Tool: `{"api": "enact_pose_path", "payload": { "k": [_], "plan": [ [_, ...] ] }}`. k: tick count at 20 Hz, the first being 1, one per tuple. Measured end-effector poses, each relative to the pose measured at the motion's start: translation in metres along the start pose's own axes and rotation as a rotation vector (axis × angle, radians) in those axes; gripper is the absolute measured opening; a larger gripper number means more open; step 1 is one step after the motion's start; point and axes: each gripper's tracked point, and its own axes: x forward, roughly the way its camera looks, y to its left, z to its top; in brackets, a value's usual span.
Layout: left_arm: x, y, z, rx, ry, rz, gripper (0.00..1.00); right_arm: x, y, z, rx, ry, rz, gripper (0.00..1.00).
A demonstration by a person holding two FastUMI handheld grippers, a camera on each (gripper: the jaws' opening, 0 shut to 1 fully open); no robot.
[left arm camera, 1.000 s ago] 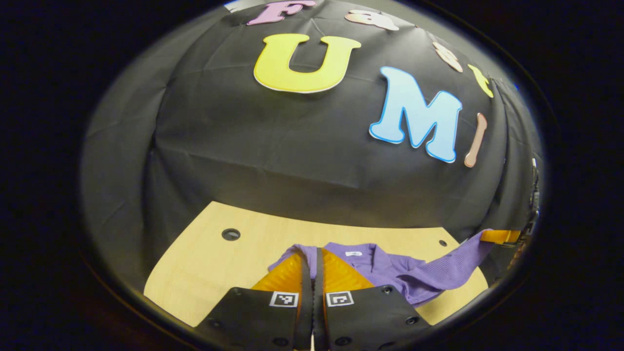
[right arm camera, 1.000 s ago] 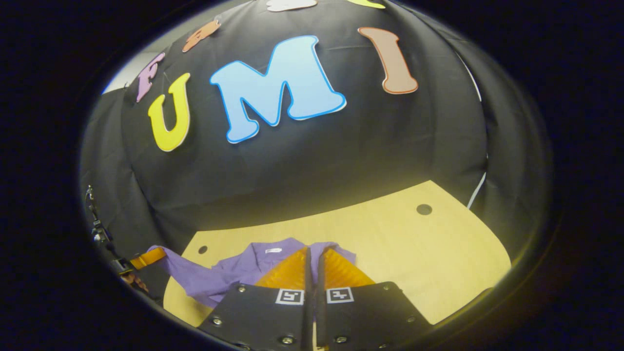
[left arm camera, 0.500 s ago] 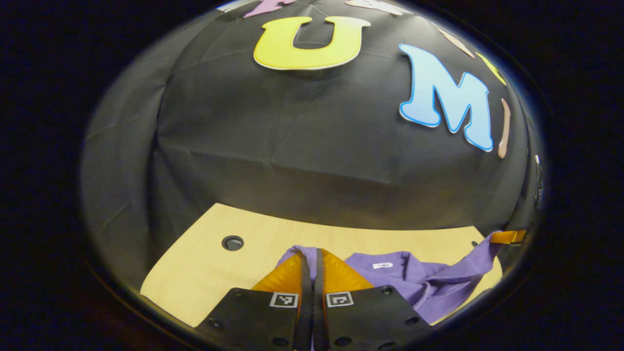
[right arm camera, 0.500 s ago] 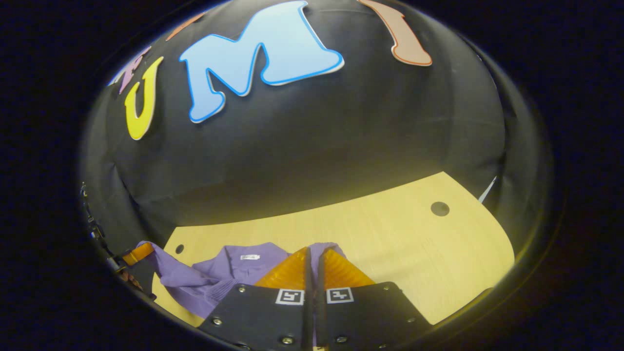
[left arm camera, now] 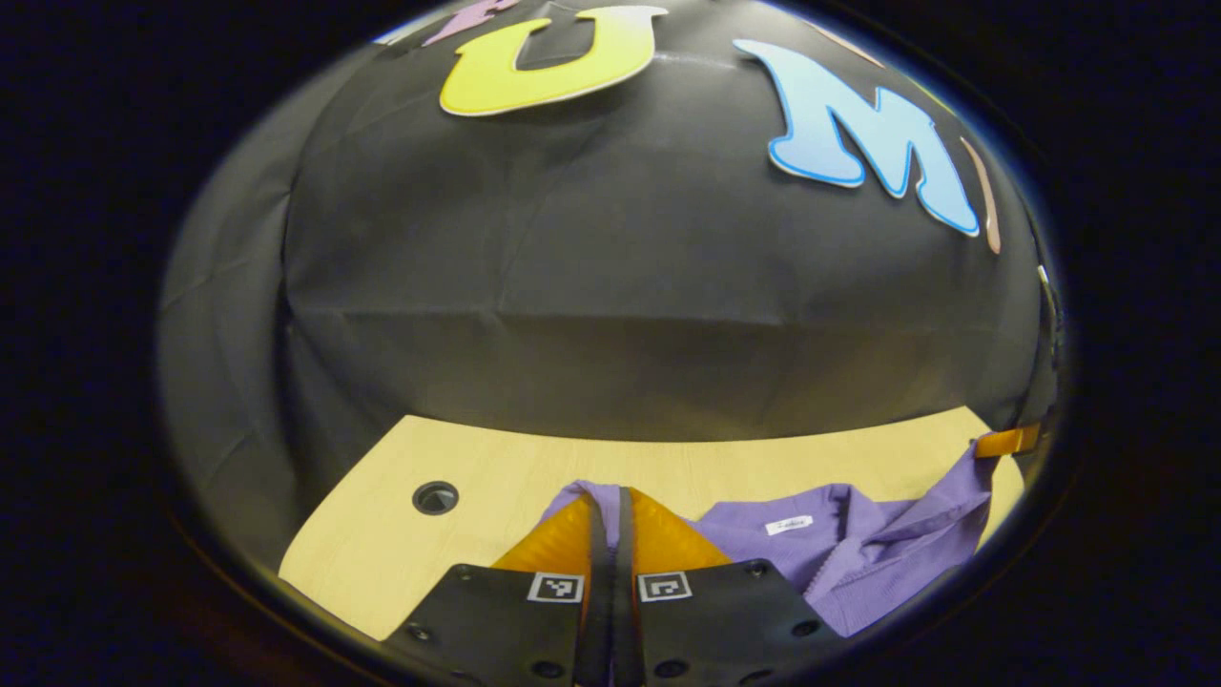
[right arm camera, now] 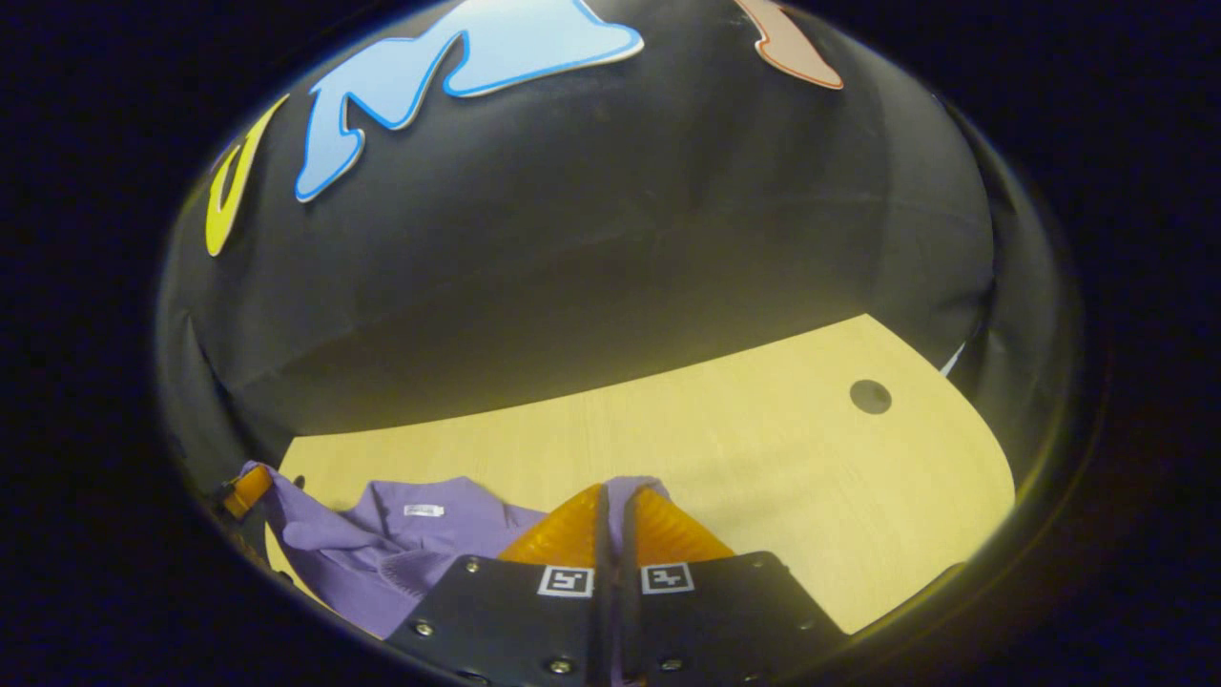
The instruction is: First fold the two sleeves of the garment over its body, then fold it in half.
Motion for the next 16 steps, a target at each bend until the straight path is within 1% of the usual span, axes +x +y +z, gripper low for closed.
{"api": "enact_pose_path", "payload": {
  "k": [4,5,6,7,8,9,10,11,12,13,14,16],
  "plan": [
    [0.003,-0.005,-0.007,0.002,0.025,0.002,0.08,0.001,0.001,-0.002,-0.045,-0.002,-0.006,0.09],
    [0.002,-0.005,-0.010,-0.001,0.036,0.006,0.11,0.000,0.001,-0.002,-0.057,-0.003,-0.009,0.10],
    [0.001,-0.004,-0.012,-0.004,0.047,0.011,0.11,-0.002,0.001,-0.002,-0.066,-0.004,-0.009,0.10],
    [-0.001,-0.004,-0.015,-0.006,0.058,0.017,0.17,-0.004,0.002,-0.001,-0.073,-0.006,-0.007,0.12],
    [-0.004,-0.004,-0.016,-0.013,0.066,0.021,0.20,-0.004,0.004,0.000,-0.081,-0.008,-0.005,0.15],
    [-0.007,-0.003,-0.017,-0.027,0.073,0.021,0.20,-0.007,0.005,0.001,-0.094,-0.010,-0.008,0.21],
    [-0.010,-0.004,-0.016,-0.043,0.077,0.022,0.22,-0.012,0.005,0.002,-0.113,-0.018,-0.011,0.30],
    [-0.015,-0.004,-0.016,-0.054,0.075,0.018,0.28,-0.018,0.004,0.005,-0.135,-0.029,-0.014,0.38],
    [-0.021,-0.003,-0.014,-0.059,0.069,0.022,0.35,-0.026,0.005,0.008,-0.156,-0.041,-0.016,0.40],
    [-0.026,-0.003,-0.010,-0.061,0.061,0.022,0.42,-0.033,0.008,0.012,-0.173,-0.052,-0.008,0.45],
    [-0.033,-0.003,-0.006,-0.063,0.054,0.021,0.50,-0.042,0.008,0.016,-0.190,-0.067,-0.006,0.55],
    [-0.049,-0.007,0.004,-0.063,0.031,0.022,0.59,-0.060,0.016,0.024,-0.213,-0.107,0.012,0.60]
  ]
}}
